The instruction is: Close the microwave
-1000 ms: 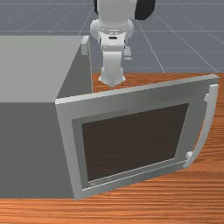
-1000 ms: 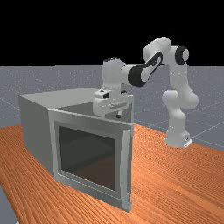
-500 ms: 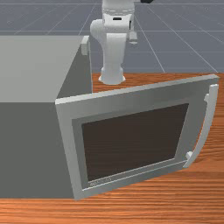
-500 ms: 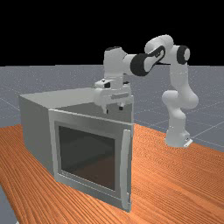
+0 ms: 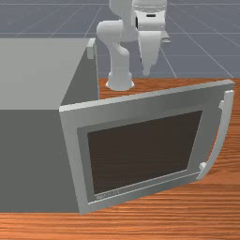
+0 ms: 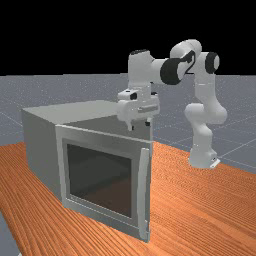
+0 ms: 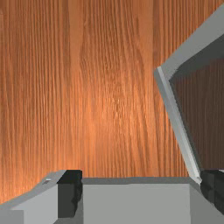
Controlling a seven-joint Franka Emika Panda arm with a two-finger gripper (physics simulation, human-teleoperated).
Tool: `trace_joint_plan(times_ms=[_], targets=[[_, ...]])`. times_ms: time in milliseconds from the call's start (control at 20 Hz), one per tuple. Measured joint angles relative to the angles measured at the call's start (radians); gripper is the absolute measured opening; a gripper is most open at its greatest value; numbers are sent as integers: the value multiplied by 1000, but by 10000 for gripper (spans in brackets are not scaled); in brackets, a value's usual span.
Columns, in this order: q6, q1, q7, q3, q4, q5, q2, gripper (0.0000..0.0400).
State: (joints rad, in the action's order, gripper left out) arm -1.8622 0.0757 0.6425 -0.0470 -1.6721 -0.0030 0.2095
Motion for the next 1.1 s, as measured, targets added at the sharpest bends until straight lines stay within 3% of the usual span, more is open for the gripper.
trace_joint_plan(times_ms=[200, 600, 700, 750, 800, 850, 900, 950, 1000, 1050, 1100], targets=[[36, 3, -17, 2, 69, -7, 27, 400], [149, 2, -1, 5, 379, -13, 235, 400], [103, 2, -1, 7, 384, -18, 247, 400], [-83, 4, -13, 11, 257, -34, 191, 400], [-95, 4, -13, 12, 259, -36, 194, 400], [-225, 8, -36, 18, 184, -62, 163, 400], [-191, 6, -27, 15, 198, -52, 160, 400], [-230, 8, -34, 17, 177, -61, 145, 400], [-108, 4, -13, 12, 246, -38, 166, 400], [-234, 8, -33, 17, 172, -60, 131, 400], [-184, 6, -22, 14, 198, -49, 135, 400]])
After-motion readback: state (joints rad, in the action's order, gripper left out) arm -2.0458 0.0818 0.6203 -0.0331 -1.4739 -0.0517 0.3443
